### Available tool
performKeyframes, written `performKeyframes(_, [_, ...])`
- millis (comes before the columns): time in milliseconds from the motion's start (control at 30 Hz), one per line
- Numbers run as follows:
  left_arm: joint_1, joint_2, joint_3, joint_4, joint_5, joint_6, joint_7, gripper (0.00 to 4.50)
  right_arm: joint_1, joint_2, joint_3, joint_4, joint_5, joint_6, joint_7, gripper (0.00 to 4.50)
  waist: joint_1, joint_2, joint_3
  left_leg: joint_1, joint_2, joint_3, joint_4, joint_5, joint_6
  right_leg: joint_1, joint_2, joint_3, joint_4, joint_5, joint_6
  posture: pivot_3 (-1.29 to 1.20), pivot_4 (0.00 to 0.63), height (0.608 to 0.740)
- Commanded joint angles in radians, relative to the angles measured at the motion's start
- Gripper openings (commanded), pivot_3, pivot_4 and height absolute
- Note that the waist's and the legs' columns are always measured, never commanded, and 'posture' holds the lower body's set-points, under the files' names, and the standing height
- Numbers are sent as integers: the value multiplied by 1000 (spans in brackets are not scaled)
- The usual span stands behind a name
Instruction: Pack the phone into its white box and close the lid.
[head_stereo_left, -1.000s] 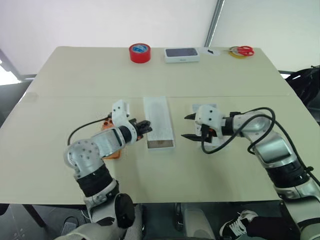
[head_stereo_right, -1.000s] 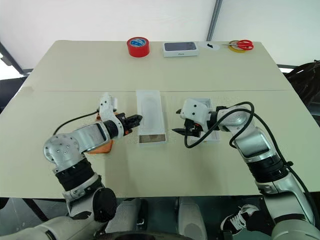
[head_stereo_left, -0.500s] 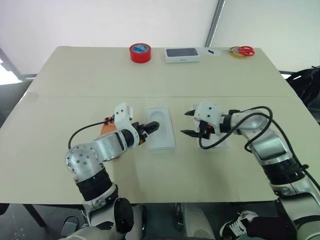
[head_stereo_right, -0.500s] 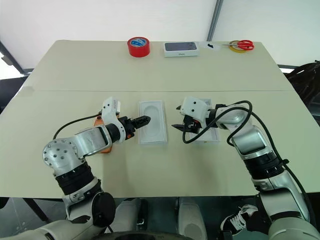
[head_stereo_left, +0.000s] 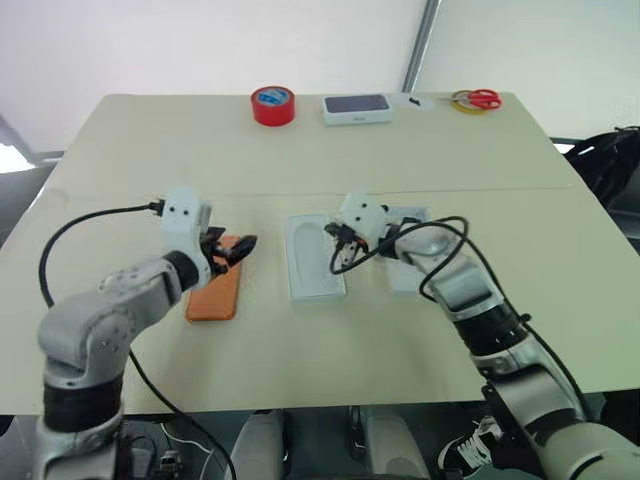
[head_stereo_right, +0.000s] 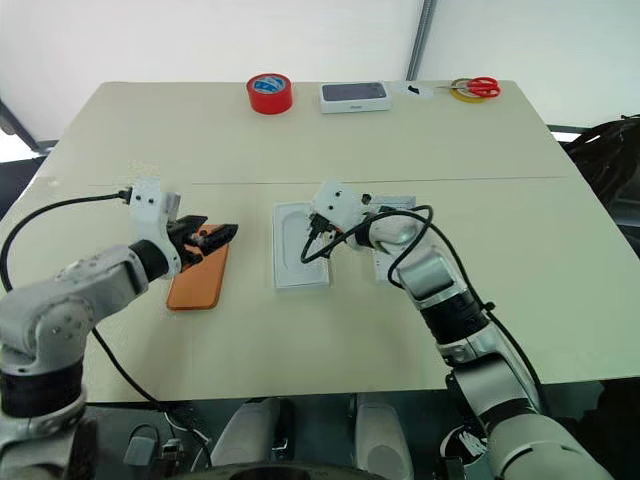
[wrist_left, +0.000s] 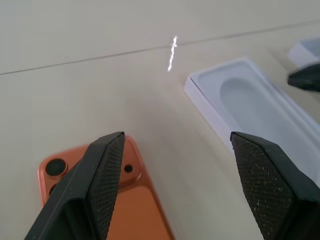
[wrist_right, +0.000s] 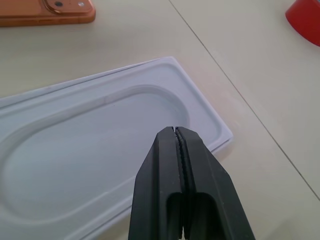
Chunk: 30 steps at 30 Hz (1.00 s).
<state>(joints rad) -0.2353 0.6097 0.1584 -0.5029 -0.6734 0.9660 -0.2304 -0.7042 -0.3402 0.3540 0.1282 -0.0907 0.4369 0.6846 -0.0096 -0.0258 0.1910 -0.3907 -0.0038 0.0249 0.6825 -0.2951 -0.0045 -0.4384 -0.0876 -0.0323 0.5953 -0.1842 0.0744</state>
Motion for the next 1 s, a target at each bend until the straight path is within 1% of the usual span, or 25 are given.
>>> performKeyframes(33, [102,78,-19,-35,91,-197,-172,3546,-66,61,27,77,-49,-52,-57,40,-5,0,0,0,0,1,0,0,0,0,0,0,0,0,0,0,150,740])
performKeyframes(100, [150,86,3,-31,91,-246,-222,3546,-94,96,32,141,-65,-66,-85,40,-7,0,0,0,1,1,-1,0,0,-2,0,1,0,0,0,0,150,740])
performKeyframes(267, [198,84,47,-26,87,-281,-258,3546,-156,151,29,283,-91,-118,-124,40,-3,1,0,-1,1,0,-1,0,1,-2,0,0,1,0,0,0,150,740])
performKeyframes(400, [222,78,59,-37,94,-291,-266,3546,-189,169,31,367,-109,-150,-130,40,-7,1,0,-1,1,0,-1,0,1,-2,0,0,1,1,0,0,150,740])
performKeyframes(533, [239,71,61,-45,103,-299,-263,3546,-192,169,35,383,-117,-163,-113,40,-8,1,0,-1,1,0,-1,0,1,-2,0,0,1,1,1,0,150,740])
performKeyframes(600, [243,67,60,-45,109,-302,-260,3546,-182,160,44,368,-123,-162,-88,40,-8,1,0,-1,1,0,-1,0,1,-2,0,0,2,1,1,0,150,740])
performKeyframes(700, [245,62,60,-47,114,-303,-257,3546,-149,134,61,296,-116,-139,-4,40,-8,1,0,-1,1,0,-1,-1,1,-2,0,0,2,1,1,0,150,740])
performKeyframes(867, [240,55,58,-37,125,-308,-261,3546,-55,33,128,68,-94,-95,211,40,-5,1,0,-1,1,0,-1,-1,2,-2,0,0,2,1,2,0,150,740])
performKeyframes(1000, [237,51,57,-33,129,-310,-267,3546,-8,-35,164,-67,-80,-70,332,40,-5,1,0,0,1,0,-1,-1,2,-2,1,0,2,1,1,0,150,740])
